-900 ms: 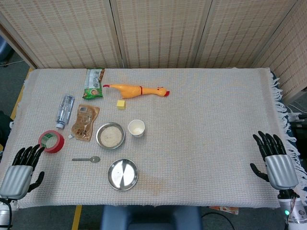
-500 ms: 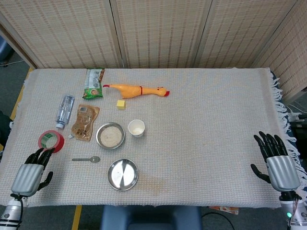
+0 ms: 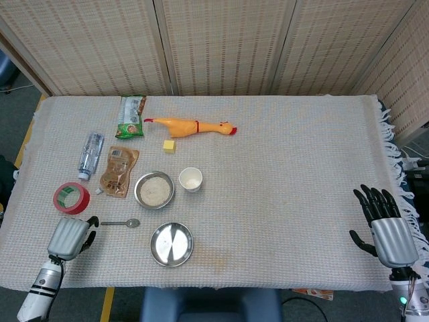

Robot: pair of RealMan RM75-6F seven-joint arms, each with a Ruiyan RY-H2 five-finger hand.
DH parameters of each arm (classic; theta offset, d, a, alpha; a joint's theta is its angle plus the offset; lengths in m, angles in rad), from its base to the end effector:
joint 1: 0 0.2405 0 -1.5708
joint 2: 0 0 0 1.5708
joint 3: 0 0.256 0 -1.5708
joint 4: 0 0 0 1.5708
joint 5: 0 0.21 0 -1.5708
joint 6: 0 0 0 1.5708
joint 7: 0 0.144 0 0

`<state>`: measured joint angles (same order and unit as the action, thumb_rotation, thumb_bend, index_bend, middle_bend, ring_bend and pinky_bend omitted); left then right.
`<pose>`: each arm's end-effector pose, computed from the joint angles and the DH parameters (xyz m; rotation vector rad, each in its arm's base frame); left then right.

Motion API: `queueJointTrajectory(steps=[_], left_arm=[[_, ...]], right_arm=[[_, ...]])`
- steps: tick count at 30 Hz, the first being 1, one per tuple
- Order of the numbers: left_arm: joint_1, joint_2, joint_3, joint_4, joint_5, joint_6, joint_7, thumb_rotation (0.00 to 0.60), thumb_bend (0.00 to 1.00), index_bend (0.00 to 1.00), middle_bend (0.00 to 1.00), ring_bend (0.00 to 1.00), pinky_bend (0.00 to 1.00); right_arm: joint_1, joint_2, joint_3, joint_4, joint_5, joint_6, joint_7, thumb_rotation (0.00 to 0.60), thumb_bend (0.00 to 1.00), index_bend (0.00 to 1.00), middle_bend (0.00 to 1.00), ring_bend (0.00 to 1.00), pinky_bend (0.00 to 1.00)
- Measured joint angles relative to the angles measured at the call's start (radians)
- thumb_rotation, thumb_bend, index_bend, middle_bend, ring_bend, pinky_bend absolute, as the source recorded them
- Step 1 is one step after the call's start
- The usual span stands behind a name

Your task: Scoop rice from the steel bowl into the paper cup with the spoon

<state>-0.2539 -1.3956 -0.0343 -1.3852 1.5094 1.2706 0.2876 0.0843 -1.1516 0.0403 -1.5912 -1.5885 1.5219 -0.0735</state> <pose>-0.3005 0.2285 0.0566 -1.7016 -0.7395 -0.7159 -0.2994 -0.1783 0.1492 1.4615 -0.7982 0.9233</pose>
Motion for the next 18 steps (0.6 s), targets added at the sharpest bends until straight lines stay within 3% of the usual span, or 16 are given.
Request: queueJointTrajectory(steps=[10, 18], left_arm=[[-0.03, -0.096, -0.009, 0.095, -0.035, -0.038, -0.014, 0.6, 0.43, 0.36, 1.0, 1.0, 1.0], [-0.059, -0.162, -0.014, 0.174, -0.068, -0.085, 0.007, 0.6, 0.42, 0.39, 1.0, 1.0, 1.0]], right_arm=[[0.002, 0.004, -0.002, -0.004, 0.004, -0.011, 0.002, 0.6, 0.17, 0.0, 0.0, 0.0, 0.0], [0.002, 0.007, -0.001, -0.006, 0.008, -0.014, 0.006, 0.6, 0.17, 0.0, 0.0, 0.0, 0.0]])
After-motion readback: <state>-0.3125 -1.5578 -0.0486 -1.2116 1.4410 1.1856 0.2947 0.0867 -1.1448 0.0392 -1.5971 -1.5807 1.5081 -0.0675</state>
